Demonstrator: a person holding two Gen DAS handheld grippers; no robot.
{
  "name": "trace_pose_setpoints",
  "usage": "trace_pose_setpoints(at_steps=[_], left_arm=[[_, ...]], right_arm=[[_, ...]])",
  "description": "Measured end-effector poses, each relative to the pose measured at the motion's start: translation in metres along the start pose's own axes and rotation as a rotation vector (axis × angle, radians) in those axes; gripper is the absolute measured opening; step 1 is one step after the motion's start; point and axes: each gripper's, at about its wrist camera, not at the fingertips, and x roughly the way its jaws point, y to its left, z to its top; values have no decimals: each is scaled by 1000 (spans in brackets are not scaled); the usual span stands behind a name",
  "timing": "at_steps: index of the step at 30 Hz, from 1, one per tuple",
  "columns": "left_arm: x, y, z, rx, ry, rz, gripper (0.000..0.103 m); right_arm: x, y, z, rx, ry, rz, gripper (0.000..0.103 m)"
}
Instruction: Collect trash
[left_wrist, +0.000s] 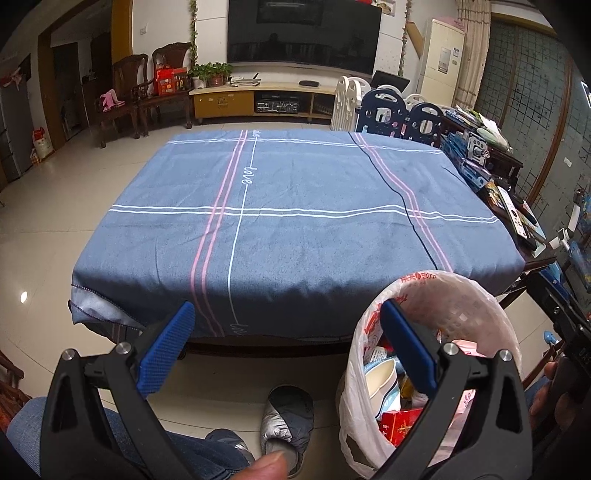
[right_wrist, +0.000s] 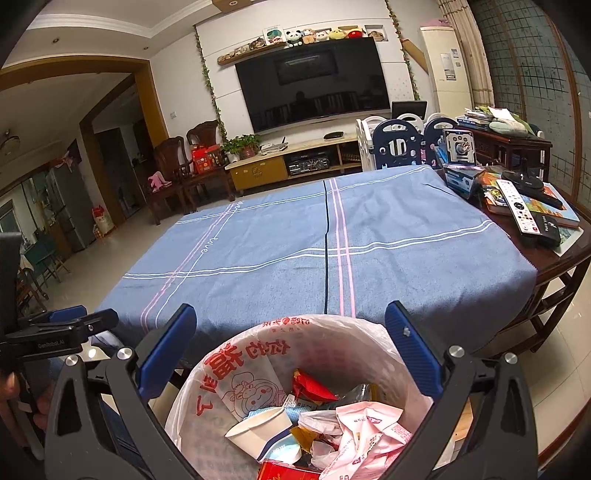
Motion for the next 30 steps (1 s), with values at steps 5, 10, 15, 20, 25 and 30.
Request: trace_pose_setpoints(at_steps=[5,10,15,20,25,30], left_arm=[[-3,-1,3,-3,2,-3,100],[-5,0,4,-22,-3,-5,100],[-11,-2,6,-36,-27,-2,100],[-15,-1,8,-59,-42,-13,100],[-16,0,10,-72,-39,-13,100],[-14,1,11,-99,-20,-11,100]], right_arm=[[0,0,1,-2,-2,2,100],[-1,-1,-1,-2,-8,6,100],[-1,-1,-1,-2,-9,6,100],[-1,-1,-1,-1,-9,8,100],[-1,-1,-2,1,-12,11,100],[-1,0,-2,1,-12,12,100]])
